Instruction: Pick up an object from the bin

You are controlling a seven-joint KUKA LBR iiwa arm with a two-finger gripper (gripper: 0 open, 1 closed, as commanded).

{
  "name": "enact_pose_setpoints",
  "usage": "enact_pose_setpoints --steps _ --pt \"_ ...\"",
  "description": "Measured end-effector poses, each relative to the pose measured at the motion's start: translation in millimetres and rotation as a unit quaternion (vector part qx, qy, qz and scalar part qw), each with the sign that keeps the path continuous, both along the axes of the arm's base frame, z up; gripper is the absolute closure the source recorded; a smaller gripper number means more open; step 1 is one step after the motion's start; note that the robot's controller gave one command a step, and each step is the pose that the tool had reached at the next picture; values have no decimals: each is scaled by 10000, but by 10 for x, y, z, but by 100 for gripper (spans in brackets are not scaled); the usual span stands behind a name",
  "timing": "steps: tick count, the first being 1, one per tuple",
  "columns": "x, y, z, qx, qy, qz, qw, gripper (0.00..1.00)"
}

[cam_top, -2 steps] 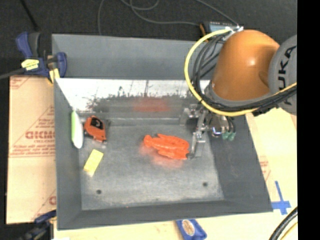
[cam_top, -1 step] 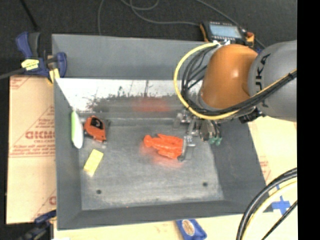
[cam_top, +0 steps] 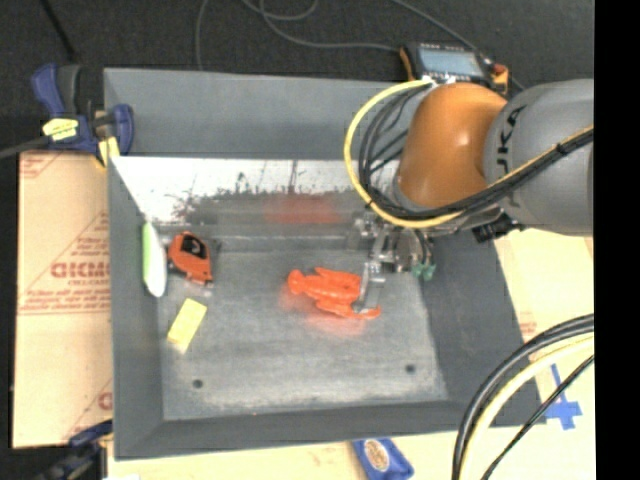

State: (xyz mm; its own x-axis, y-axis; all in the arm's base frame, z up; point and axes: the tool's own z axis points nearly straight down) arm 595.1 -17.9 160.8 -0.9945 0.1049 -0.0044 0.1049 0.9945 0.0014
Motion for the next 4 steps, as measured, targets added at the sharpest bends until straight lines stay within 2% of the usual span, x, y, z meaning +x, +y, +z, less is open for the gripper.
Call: enact_pose_setpoints --steps 1,2,3,4 --pt "32 -136 -108 -13 12 208 9998 0" --pt "105 -88 -898 1 2 -462 9989 0" --pt "126 -119 -877 -4 -12 -282 9996 100" --pt "126 -119 -877 -4 -12 -282 9996 100"
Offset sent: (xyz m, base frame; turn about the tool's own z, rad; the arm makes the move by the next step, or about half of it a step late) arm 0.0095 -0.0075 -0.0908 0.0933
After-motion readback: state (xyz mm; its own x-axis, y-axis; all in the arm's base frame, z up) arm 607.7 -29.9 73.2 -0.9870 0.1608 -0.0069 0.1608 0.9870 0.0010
